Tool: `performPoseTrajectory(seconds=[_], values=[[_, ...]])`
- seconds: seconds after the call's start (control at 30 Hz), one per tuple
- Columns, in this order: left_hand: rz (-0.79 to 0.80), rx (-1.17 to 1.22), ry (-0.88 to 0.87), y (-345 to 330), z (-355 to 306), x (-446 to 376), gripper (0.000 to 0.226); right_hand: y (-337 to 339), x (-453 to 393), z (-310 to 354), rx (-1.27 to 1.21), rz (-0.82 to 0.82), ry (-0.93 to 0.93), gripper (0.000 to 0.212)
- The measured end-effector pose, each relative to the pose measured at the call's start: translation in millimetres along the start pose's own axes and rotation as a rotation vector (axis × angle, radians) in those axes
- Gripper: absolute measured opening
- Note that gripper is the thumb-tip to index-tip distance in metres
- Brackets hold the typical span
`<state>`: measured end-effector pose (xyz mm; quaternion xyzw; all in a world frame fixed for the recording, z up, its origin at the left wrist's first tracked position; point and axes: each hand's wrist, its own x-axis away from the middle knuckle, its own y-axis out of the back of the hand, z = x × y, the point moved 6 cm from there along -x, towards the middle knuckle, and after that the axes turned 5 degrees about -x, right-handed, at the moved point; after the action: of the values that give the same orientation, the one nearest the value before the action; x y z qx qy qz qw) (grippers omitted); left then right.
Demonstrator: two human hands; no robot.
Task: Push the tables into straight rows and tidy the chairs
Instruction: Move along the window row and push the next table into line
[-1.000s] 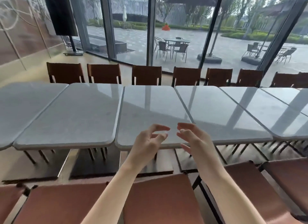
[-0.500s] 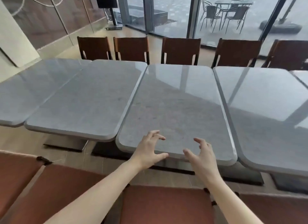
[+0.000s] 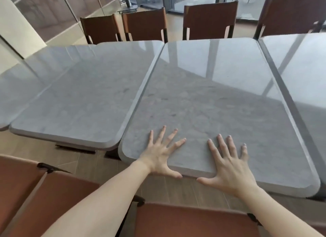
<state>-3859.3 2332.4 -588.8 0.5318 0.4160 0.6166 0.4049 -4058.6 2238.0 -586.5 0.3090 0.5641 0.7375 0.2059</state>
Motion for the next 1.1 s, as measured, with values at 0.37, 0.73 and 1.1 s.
performPoseTrajectory(seconds=[0.37,0.73,1.1], values=[[-0.075,0.01,-0.023,-4.2,1.0,0.6,0.118,-7.2,2.0,-1.6,0.076,-0.098,0.005,0.13],[-0.137,0.068,-0.031,-4.9,2.6,-1.1,0.114,0.5,4.0,-1.2,0.075,-0.1,-0.025,0.14],[-0.129,0.058,-0.028,-4.5,3.6,-2.2,0.113,-3.0,-0.8,-4.2,0.077,-0.105,-0.005,0.139]])
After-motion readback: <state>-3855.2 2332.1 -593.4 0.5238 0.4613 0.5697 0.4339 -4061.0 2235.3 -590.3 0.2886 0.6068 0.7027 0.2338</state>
